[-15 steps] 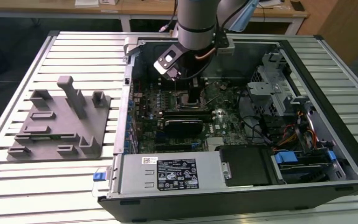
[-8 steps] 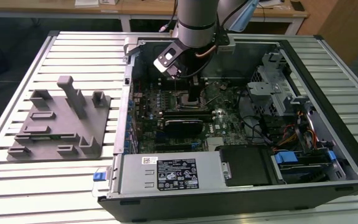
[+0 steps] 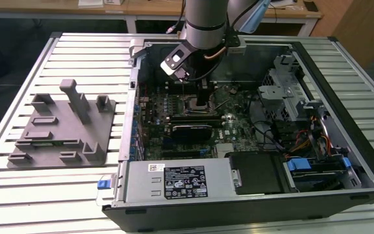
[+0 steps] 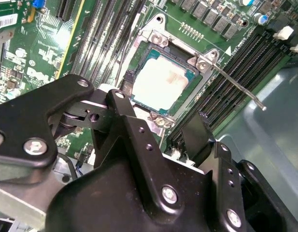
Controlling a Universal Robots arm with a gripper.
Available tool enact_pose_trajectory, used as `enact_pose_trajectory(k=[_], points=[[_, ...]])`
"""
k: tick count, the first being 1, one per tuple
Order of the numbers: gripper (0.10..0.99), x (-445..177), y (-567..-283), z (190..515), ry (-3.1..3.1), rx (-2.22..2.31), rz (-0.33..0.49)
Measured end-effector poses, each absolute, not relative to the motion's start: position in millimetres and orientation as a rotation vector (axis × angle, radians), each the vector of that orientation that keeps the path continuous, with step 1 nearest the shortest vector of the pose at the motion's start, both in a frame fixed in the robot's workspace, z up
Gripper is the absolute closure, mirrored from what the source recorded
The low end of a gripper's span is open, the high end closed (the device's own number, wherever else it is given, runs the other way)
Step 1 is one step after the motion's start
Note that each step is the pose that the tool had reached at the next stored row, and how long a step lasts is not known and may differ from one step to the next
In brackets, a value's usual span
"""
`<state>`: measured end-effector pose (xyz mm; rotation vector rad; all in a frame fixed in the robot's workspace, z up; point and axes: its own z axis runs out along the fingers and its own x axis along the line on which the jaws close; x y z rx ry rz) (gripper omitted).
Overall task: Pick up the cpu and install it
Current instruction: 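Place the cpu into insertion slot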
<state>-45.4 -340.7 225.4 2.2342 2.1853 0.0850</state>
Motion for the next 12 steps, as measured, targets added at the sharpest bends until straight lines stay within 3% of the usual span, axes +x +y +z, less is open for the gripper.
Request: enact_pose_trajectory(k=[12], points=[[0.412, -45.4, -340.7, 225.3, 2.185, 2.234, 0.085]])
